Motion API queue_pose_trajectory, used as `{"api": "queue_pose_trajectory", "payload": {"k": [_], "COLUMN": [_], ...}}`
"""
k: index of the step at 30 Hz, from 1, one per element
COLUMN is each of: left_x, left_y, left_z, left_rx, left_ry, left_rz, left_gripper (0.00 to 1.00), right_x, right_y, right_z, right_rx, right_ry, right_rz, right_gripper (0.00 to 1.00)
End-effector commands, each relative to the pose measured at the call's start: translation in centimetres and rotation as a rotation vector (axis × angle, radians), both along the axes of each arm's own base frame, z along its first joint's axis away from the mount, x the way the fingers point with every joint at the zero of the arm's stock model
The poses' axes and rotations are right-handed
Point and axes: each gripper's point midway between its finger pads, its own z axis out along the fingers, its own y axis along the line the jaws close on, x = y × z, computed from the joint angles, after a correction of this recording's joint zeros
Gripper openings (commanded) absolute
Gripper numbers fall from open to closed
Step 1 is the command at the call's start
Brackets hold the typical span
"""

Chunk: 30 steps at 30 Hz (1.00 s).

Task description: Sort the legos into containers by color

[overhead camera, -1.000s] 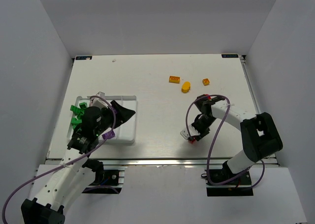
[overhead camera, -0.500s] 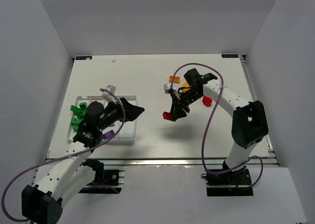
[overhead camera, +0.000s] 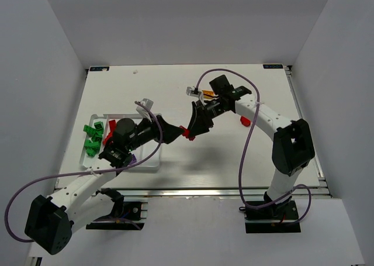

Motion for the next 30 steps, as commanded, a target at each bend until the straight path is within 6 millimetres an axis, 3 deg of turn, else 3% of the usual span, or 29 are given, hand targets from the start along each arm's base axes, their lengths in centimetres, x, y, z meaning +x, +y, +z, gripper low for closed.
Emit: {"api": "queue_pose_trajectory", "payload": {"k": [1,8,23,27,29,30], "left_x": [-0.4,-0.6,-0.7,-0.9,-1.0,-1.0], "left_y": [-0.9,-1.0,-1.5,-1.8,-2.0,-2.0], "left_z": [4.2,5.0,4.0,4.1,4.0,4.1], "left_rx": [-0.104,-0.157,-0.147,-0.158,-0.159,-0.161], "left_ry": [-0.102,-0.107,-0.066,-0.061,-0.056,-0.055], "left_rz": [-0.034,-0.042,-0.065,-0.085,-0.099,-0.099], "left_gripper": [0.81,0.79,0.72,0.58,0.41,0.30], "right_x": [0.4,0.5,0.2,0.5,0.5,0.6], "right_y": [1.1,1.4,1.5,1.6,1.6,1.7], "right_z": [2.9,3.5,4.8,4.3,4.2,4.0], "right_rx": [0.087,0.122,0.159,0.145,0.144,0.139], "right_ry": [0.051,0.079,0.081,0.090,0.091,0.091], "right_rz": [0.029,0.056,0.078,0.067,0.067,0.064], "right_gripper": [0.02,0.02,0.02,0.03,0.07,0.13]}}
